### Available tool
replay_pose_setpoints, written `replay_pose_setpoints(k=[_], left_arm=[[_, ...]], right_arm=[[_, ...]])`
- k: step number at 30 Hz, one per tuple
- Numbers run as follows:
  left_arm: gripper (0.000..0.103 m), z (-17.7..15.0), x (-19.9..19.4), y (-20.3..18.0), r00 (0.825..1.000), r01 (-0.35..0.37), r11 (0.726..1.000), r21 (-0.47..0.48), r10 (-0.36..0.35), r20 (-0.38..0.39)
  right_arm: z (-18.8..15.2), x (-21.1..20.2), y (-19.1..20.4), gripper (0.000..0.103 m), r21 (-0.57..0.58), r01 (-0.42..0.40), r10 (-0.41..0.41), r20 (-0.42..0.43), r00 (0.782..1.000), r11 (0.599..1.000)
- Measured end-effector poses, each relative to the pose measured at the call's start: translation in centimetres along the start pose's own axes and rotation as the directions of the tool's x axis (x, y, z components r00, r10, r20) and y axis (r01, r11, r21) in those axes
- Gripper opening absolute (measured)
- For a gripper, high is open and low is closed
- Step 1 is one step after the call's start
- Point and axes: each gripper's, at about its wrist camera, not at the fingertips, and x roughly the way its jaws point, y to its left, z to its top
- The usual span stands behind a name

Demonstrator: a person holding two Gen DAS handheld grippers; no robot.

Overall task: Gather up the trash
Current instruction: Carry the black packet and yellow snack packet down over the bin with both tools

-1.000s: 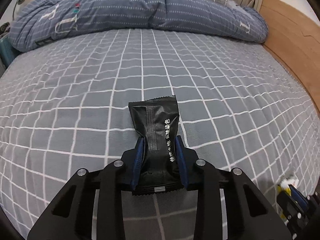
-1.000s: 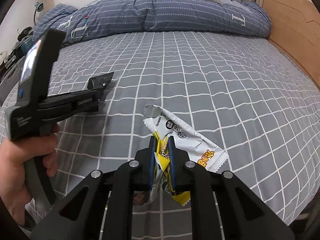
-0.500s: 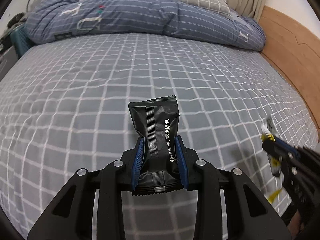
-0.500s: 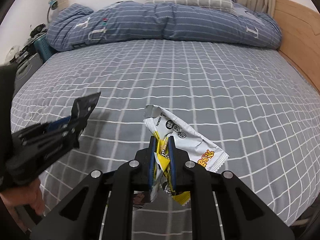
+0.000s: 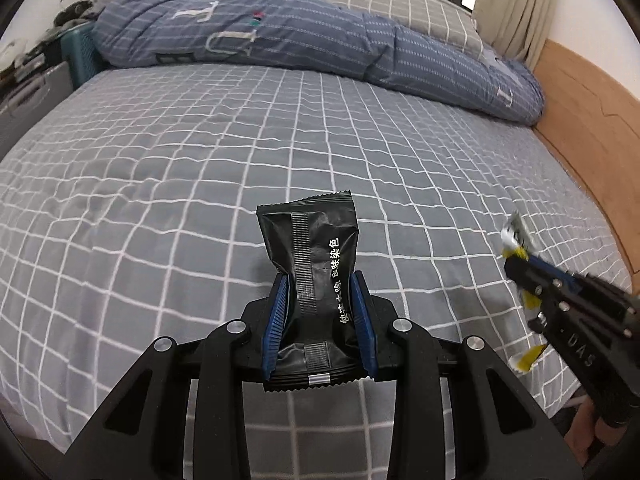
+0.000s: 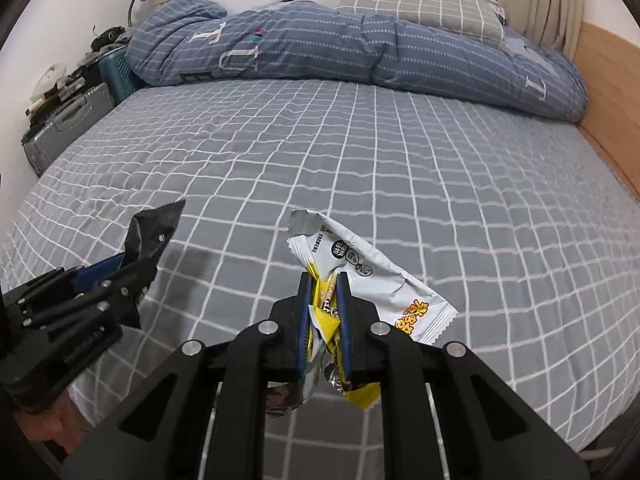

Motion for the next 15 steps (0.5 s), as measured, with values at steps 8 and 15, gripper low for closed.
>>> replay_pose_setpoints(k=[8, 15], left_arm=[[0.032, -1.4, -3.5, 1.0, 1.0, -0.012, 1.0, 0.016, 0.012, 0.029], [0.032, -3.4, -5.4, 1.9, 1.0, -0.007, 1.0, 0.016, 0.007, 0.018]], right_arm=[[-1.7, -2.5, 2.0, 0.012, -0.023, 0.002, -0.002, 0.012, 1.0, 1.0], [-3.9, -4.8, 3.4, 0.012, -0.034, -0.003, 0.003, 0.01, 1.0, 0.999]])
